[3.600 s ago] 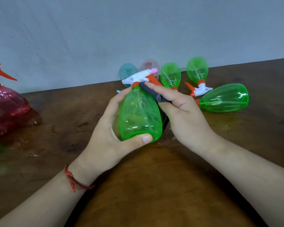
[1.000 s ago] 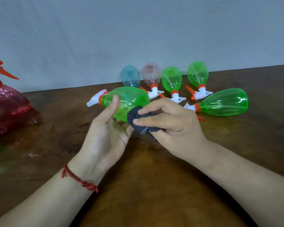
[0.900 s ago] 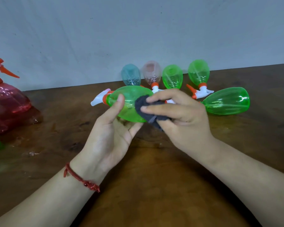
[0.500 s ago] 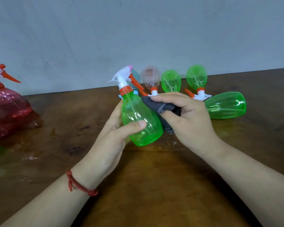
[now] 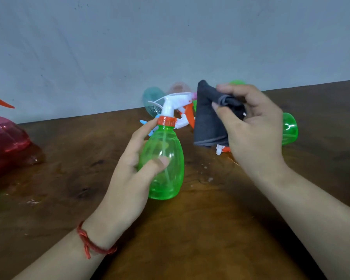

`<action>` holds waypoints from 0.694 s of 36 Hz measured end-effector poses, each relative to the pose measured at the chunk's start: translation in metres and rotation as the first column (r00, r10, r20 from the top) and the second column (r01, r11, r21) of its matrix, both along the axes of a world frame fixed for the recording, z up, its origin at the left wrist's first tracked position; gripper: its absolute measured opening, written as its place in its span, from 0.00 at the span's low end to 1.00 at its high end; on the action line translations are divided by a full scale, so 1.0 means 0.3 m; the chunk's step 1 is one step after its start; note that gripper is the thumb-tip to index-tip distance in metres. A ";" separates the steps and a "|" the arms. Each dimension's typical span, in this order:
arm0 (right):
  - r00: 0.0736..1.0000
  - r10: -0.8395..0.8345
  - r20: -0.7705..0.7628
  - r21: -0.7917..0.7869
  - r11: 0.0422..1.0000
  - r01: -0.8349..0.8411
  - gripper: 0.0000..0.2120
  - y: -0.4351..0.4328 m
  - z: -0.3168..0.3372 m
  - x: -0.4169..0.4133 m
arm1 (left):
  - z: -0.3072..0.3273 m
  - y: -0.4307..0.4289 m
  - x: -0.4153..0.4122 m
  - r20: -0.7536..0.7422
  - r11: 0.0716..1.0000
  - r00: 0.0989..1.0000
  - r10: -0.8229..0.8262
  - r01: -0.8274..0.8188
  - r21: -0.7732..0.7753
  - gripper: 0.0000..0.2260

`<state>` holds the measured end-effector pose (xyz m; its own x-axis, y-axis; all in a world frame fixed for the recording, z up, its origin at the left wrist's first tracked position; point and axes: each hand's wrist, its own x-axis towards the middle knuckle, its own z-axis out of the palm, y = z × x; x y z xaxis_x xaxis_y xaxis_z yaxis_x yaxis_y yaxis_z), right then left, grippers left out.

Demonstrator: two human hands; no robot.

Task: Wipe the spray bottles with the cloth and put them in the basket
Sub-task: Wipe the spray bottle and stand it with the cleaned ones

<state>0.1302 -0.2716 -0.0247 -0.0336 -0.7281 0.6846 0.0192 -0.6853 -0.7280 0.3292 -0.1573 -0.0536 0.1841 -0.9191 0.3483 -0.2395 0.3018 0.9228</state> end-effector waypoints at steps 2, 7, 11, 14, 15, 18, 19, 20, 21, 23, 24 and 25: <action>0.989 -0.124 -0.080 -0.106 0.988 0.115 0.09 -0.016 -0.009 -0.011 | -0.002 0.002 -0.008 0.040 1.000 0.999 -0.003 0.003 -0.002 0.30; 0.963 -0.201 -0.177 -0.218 0.963 0.161 0.14 -0.009 -0.020 -0.005 | -0.004 0.003 -0.024 0.067 1.000 0.998 0.004 -0.006 0.024 0.27; 0.942 -0.309 -0.135 -0.290 0.921 0.261 0.15 -0.018 0.003 -0.036 | 0.004 0.008 -0.034 0.053 0.999 0.999 0.003 -0.005 0.039 0.27; 0.927 -0.349 -0.140 -0.312 0.904 0.293 0.16 -0.029 0.004 -0.045 | 0.007 0.010 -0.042 0.042 0.999 0.999 -0.003 0.000 0.053 0.27; 0.920 -0.346 -0.185 -0.332 0.903 0.273 0.16 -0.028 -0.005 -0.035 | 0.008 0.010 -0.045 0.053 0.998 0.999 -0.004 0.001 0.058 0.26; 0.887 -0.295 -0.356 -0.385 0.911 0.148 0.15 -0.015 -0.054 0.015 | 0.005 0.007 -0.056 0.067 0.997 0.998 -0.004 -0.001 0.073 0.25; 0.886 -0.266 -0.379 -0.367 0.923 0.120 0.15 -0.012 -0.066 0.030 | 0.005 0.005 -0.058 0.049 0.997 0.999 -0.008 0.004 0.078 0.25; 0.892 -0.238 -0.384 -0.337 0.936 0.104 0.16 -0.010 -0.073 0.039 | 0.003 0.002 -0.058 0.033 0.997 0.999 -0.011 0.008 0.079 0.26; 0.899 -0.215 -0.382 -0.314 0.945 0.093 0.16 -0.008 -0.075 0.045 | 0.004 -0.001 -0.059 0.023 0.997 1.000 -0.012 0.010 0.080 0.27; 0.899 -0.190 -0.395 -0.307 0.950 0.066 0.17 0.003 -0.073 0.051 | 0.005 -0.004 -0.061 0.006 0.996 1.000 -0.019 0.018 0.082 0.28; 0.891 -0.181 -0.416 -0.317 0.947 0.044 0.19 0.011 -0.073 0.055 | 0.006 -0.005 -0.066 -0.002 0.996 1.000 -0.021 0.021 0.086 0.28; 0.881 -0.166 -0.443 -0.329 0.944 0.013 0.20 0.020 -0.074 0.060 | 0.006 -0.004 -0.070 -0.004 0.996 1.000 -0.019 0.019 0.092 0.27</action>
